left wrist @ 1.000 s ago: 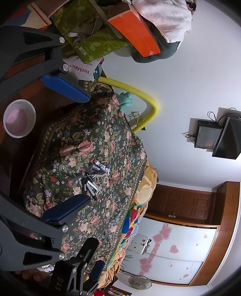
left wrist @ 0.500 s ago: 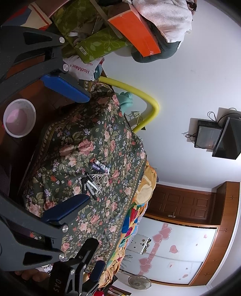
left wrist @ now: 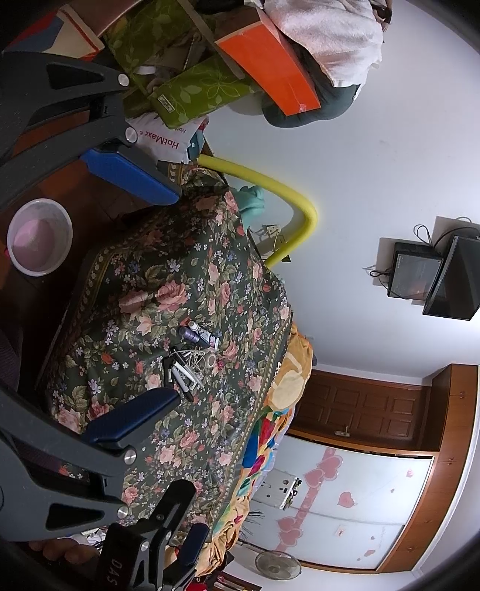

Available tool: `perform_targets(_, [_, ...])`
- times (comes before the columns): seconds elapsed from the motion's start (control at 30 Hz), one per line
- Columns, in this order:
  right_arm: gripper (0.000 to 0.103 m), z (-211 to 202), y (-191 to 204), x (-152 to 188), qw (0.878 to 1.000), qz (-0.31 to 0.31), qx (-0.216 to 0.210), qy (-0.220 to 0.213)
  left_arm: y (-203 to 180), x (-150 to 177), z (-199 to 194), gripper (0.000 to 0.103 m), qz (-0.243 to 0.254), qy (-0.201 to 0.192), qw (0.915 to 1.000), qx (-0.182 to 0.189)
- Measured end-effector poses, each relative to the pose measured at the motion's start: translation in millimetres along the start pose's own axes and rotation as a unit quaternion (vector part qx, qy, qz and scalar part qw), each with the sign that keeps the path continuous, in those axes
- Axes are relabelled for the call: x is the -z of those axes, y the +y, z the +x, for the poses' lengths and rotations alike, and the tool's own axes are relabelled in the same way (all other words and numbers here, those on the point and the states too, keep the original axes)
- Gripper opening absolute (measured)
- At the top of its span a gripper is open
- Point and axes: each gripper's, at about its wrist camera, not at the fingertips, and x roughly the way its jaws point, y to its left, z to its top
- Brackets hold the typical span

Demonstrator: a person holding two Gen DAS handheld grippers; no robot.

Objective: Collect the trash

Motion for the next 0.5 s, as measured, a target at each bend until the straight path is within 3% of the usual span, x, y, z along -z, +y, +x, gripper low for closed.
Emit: perform_targets(0.5, [0.103,1.9,0.8,-1.1,1.000,-0.003,-0.006,0.000,0.8,0.4,-0.3,0.100,-0.002,-0.001,1.0000,-0.001])
